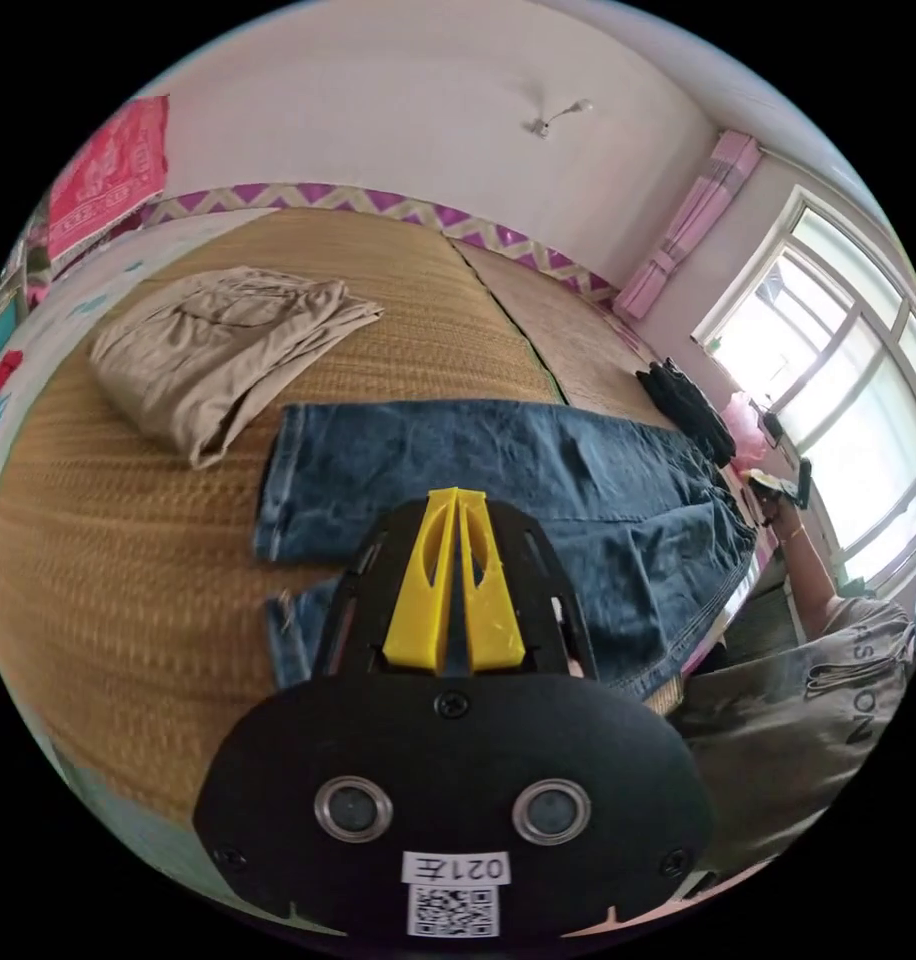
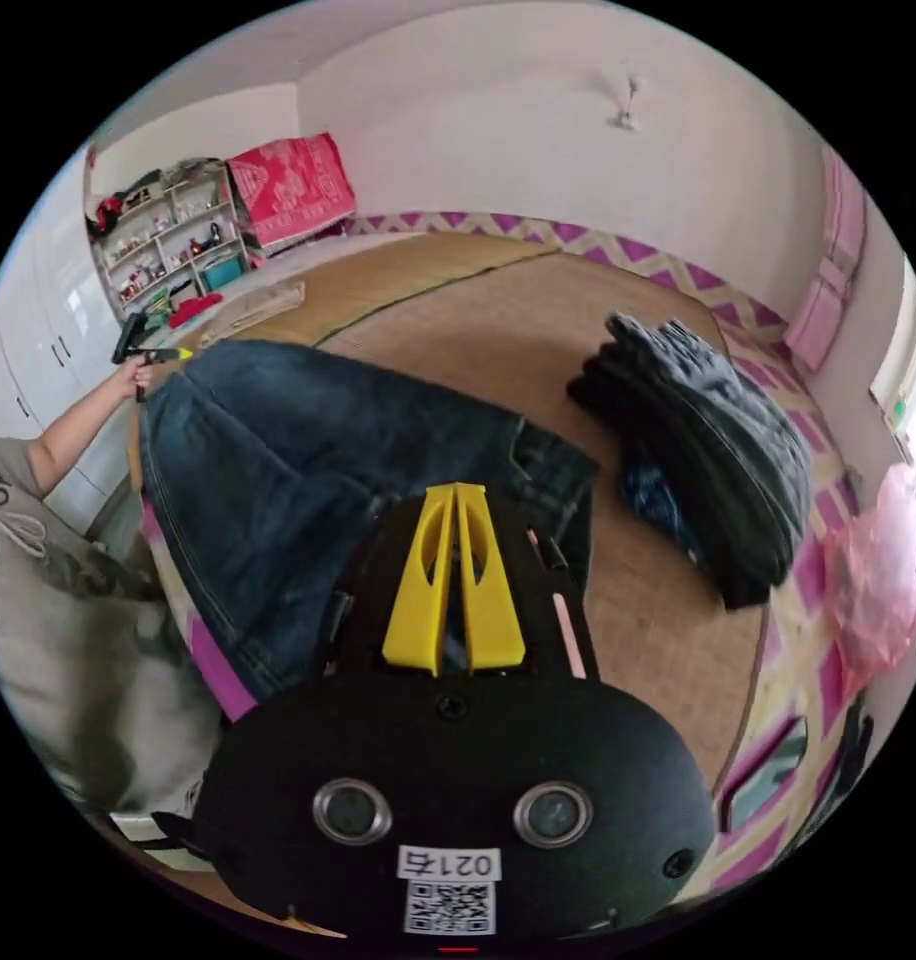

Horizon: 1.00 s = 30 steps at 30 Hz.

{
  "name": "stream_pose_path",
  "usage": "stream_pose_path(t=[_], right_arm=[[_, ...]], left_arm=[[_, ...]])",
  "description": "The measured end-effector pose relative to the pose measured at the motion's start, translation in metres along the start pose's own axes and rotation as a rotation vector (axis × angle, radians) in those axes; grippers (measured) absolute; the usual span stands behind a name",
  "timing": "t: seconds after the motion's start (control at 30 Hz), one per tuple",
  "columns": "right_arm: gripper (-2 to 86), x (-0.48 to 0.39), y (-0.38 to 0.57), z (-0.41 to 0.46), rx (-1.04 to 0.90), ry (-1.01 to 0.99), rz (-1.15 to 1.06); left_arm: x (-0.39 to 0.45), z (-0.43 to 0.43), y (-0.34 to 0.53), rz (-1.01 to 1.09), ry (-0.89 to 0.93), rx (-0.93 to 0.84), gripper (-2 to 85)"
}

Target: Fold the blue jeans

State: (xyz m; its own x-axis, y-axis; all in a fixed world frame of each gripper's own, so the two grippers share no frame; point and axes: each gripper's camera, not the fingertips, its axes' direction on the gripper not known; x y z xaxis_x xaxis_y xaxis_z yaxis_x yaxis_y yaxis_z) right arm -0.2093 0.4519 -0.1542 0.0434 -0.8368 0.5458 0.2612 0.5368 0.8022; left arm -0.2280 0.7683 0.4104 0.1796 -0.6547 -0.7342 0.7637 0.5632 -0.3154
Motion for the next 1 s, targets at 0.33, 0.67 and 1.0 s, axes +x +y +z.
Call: stream_pose_path(t=[0.33, 0.67, 1.0], right_arm=[[-1.0, 0.014, -0.151, 0.178, -0.274, -0.051, -0.063], [-1.0, 0.040, -0.218, 0.220, -0.200, 0.046, 0.042], [-0.9, -0.034, -0.203, 0.150, -0.051, -0.154, -0.137]], left_arm=[[0.006, 0.126, -0.093, -0.012, -0.053, -0.179, -0.9], [-0.004, 0.169, -0.161, -0.074, -0.048, -0.138, -1.0], [-0.005, 0.131, -0.121, -0.075, -0.216, -0.085, -1.0]])
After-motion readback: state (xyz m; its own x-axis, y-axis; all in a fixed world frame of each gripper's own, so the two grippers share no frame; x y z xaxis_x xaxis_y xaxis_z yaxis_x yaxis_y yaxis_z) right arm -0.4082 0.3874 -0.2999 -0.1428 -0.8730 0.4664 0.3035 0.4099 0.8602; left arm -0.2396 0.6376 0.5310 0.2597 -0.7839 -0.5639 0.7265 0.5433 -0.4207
